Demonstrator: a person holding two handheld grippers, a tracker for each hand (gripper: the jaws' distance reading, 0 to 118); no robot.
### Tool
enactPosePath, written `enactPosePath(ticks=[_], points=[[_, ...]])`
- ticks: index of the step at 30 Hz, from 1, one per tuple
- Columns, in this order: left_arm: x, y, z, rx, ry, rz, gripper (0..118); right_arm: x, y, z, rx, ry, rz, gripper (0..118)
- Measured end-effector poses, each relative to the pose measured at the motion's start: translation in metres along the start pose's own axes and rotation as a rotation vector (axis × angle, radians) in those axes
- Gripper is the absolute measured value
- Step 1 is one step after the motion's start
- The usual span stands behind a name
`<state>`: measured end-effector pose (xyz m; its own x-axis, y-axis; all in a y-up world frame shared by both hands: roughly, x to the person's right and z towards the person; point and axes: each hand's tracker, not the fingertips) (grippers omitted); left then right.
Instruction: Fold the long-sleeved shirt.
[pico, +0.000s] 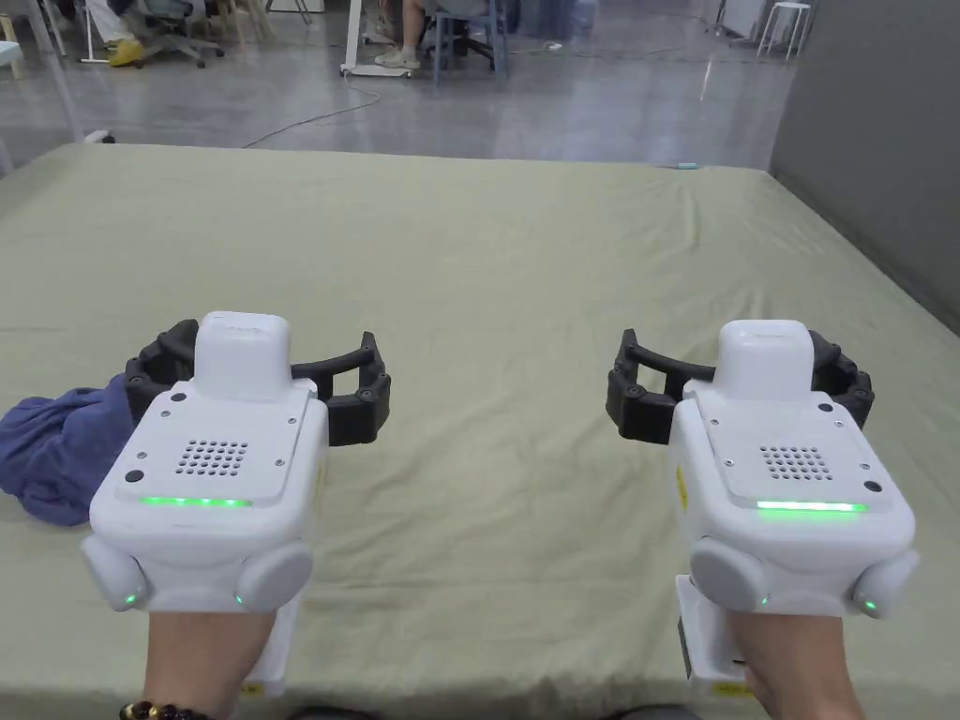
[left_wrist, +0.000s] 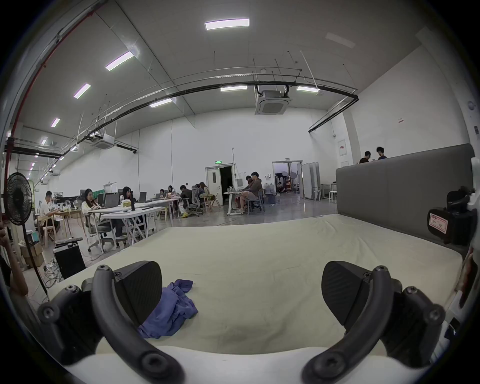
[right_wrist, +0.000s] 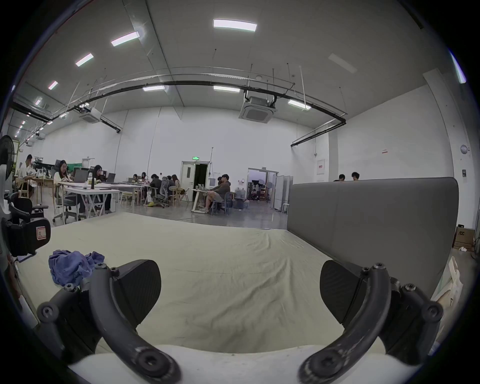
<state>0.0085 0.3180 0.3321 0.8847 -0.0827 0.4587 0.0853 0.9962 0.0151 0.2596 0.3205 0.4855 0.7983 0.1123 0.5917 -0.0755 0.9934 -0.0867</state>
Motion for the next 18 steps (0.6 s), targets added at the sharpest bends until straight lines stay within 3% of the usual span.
enactPosePath(ticks=[18], points=[[-0.0009, 0.0003, 0.0038, 0.014, -0.001, -0.006, 118, -0.0025, -0.0025, 0.0026, 0.006, 0.003, 0.002, 118]])
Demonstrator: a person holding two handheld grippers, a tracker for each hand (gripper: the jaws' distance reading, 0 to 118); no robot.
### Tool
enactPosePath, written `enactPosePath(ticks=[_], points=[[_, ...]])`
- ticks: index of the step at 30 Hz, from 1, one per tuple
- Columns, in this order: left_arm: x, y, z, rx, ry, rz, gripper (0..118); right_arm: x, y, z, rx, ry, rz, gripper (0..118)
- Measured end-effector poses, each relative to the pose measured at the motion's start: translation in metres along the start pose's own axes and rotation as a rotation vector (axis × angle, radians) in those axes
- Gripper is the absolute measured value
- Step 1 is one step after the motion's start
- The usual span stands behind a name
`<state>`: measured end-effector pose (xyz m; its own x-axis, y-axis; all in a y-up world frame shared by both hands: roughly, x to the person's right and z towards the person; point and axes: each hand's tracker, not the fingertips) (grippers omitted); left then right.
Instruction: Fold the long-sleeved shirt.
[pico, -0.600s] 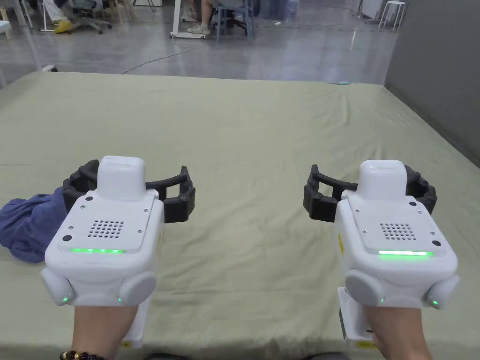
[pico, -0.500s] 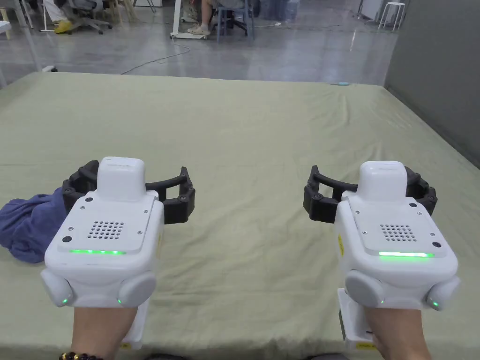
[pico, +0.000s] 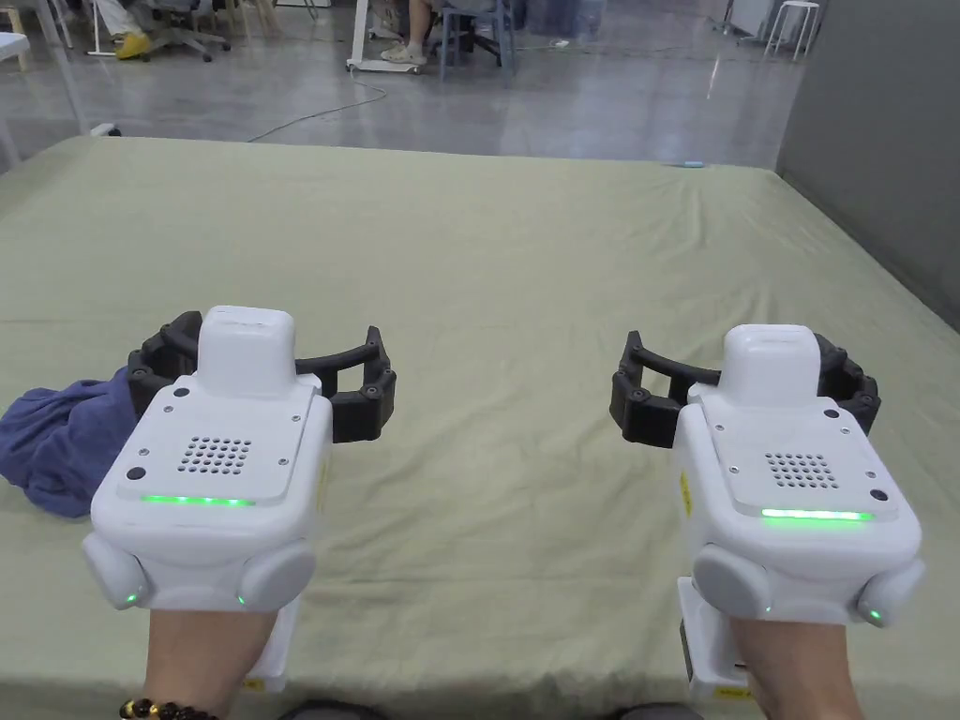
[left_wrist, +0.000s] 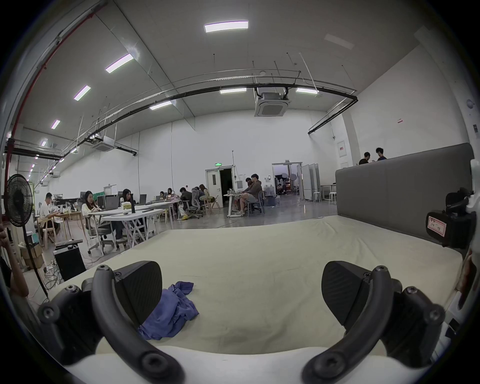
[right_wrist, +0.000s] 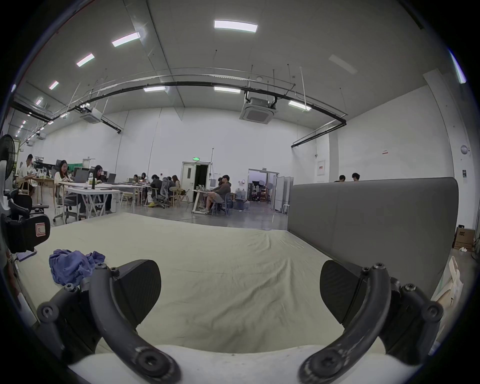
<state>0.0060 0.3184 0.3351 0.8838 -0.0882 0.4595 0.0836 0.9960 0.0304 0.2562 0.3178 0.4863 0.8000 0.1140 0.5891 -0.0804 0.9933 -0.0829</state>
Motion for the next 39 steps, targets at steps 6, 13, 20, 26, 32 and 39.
enactPosePath(ticks=[6, 13, 20, 26, 32, 39], points=[[-0.0007, -0.0017, 0.0, -0.005, 0.002, 0.003, 118, 0.0015, -0.0003, 0.0007, 0.001, -0.001, 0.0, 118], [0.0004, -0.0023, -0.0004, -0.007, 0.0, -0.011, 118, 0.0022, -0.0007, 0.0006, 0.0, -0.003, -0.002, 118], [0.0009, -0.0021, 0.0001, -0.005, -0.001, -0.008, 118, 0.001, -0.0003, 0.0006, -0.001, 0.0, 0.002, 118], [0.0002, -0.001, 0.0002, -0.003, 0.001, -0.005, 118, 0.0005, -0.0005, 0.0009, 0.0, 0.001, 0.003, 118], [0.0002, 0.0003, 0.0004, -0.003, 0.004, -0.002, 118, 0.0011, -0.0003, 0.0007, 0.001, -0.002, 0.002, 118], [0.0007, 0.0024, -0.0002, 0.014, -0.017, 0.019, 118, 0.0023, 0.001, 0.0009, 0.002, -0.004, 0.002, 118]])
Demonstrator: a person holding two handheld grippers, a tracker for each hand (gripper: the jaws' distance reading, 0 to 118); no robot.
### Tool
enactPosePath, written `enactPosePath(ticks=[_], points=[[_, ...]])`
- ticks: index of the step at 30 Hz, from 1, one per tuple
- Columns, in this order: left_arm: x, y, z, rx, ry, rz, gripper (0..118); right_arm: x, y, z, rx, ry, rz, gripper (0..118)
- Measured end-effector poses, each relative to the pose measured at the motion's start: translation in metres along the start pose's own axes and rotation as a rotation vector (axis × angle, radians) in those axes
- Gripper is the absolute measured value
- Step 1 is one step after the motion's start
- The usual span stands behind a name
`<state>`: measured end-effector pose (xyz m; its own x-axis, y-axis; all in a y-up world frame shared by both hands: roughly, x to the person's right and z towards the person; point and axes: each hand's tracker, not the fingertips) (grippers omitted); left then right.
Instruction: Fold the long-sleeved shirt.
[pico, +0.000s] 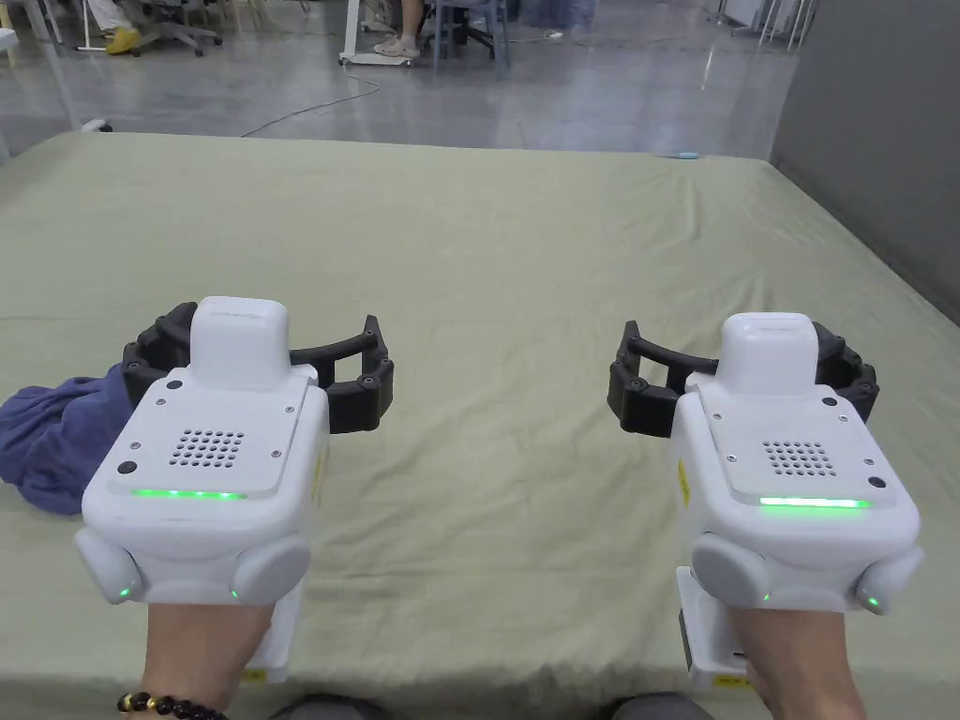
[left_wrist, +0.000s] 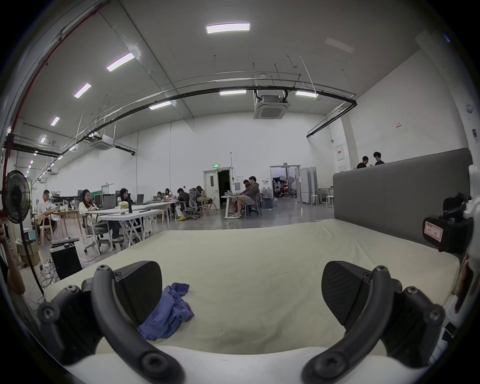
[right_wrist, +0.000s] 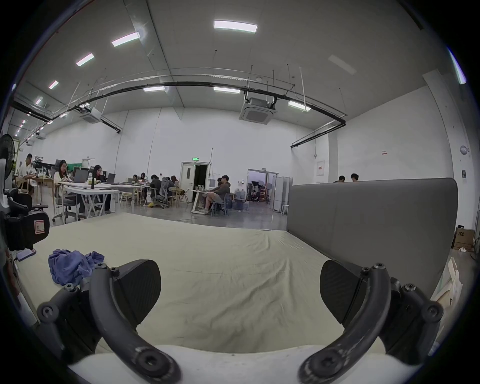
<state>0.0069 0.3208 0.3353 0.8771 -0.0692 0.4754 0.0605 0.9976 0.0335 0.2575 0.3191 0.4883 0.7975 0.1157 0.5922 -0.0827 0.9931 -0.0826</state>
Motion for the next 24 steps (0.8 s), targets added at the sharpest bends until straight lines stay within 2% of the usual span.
enactPosePath(ticks=[24], points=[[0.008, 0.0, -0.0047, -0.03, -0.004, -0.026, 118, 0.0026, -0.0002, -0.003, 0.001, -0.005, 0.0, 118]])
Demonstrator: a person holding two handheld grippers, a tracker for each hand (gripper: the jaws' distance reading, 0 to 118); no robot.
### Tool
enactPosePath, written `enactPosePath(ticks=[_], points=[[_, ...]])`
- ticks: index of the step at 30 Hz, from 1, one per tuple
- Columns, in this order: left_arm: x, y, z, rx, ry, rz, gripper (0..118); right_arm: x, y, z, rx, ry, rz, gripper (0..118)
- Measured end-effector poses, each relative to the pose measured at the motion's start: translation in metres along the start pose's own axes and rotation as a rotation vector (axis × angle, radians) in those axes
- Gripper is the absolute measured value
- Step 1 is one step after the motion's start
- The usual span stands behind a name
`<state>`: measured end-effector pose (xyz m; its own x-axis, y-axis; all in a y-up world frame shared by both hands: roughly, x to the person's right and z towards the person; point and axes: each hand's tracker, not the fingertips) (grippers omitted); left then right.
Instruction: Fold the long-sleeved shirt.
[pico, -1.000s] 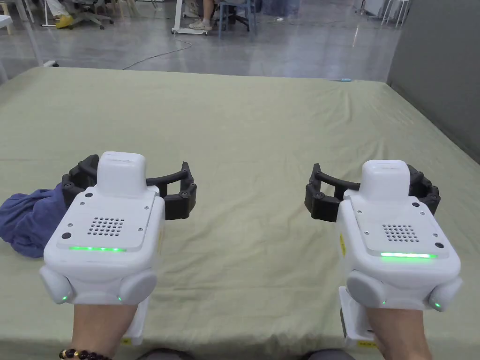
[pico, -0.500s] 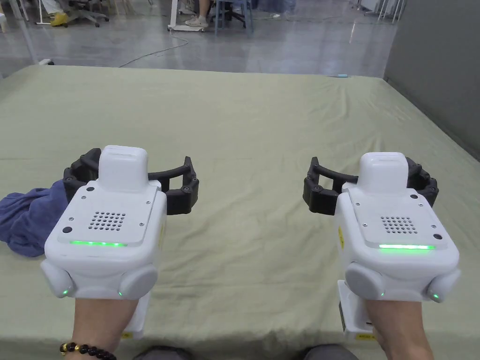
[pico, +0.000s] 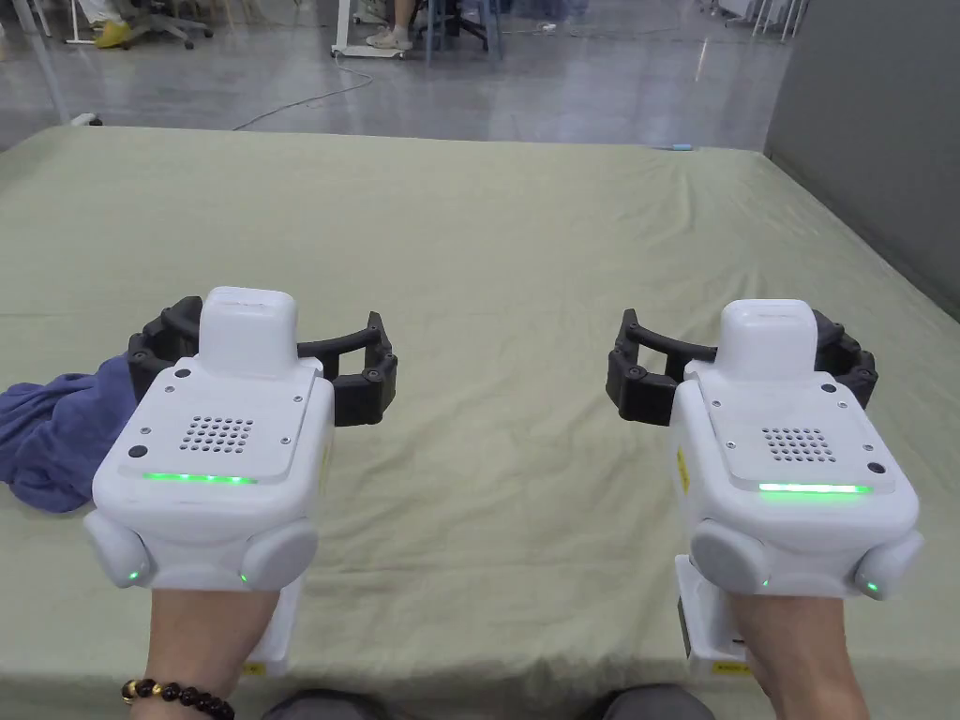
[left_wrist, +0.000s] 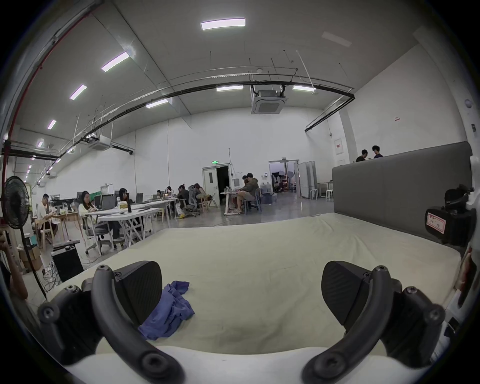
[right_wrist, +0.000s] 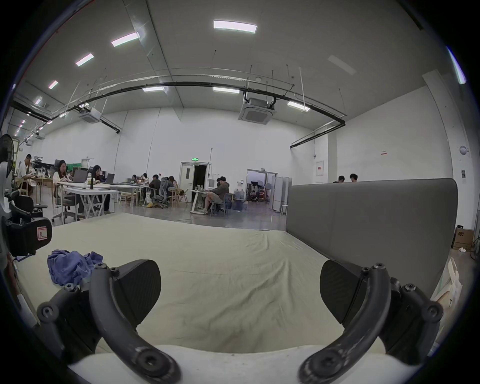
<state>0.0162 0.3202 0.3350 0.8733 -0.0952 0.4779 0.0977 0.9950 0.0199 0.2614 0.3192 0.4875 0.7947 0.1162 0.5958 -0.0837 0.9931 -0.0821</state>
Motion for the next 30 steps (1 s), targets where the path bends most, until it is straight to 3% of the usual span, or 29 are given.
enactPosePath(ticks=[23, 24, 25, 26, 27, 30], points=[[-0.001, -0.005, 0.01, 0.013, 0.072, -0.012, 118, 0.002, -0.004, 0.002, -0.017, -0.009, -0.03, 117], [-0.002, -0.004, 0.012, 0.016, 0.084, 0.008, 107, 0.002, -0.004, 0.002, -0.023, -0.014, -0.035, 104], [-0.004, -0.003, 0.013, 0.002, 0.071, 0.022, 72, 0.0, -0.003, 0.002, -0.025, -0.042, -0.037, 76], [-0.006, -0.002, 0.013, -0.006, 0.059, 0.036, 11, 0.0, -0.003, 0.001, -0.029, -0.05, -0.038, 27], [-0.006, -0.004, 0.01, -0.033, 0.09, 0.041, 0, 0.002, -0.003, 0.0, -0.045, -0.067, -0.048, 0], [-0.014, -0.003, 0.002, -0.023, 0.061, 0.031, 0, 0.011, 0.002, 0.008, -0.05, -0.005, -0.073, 0]])
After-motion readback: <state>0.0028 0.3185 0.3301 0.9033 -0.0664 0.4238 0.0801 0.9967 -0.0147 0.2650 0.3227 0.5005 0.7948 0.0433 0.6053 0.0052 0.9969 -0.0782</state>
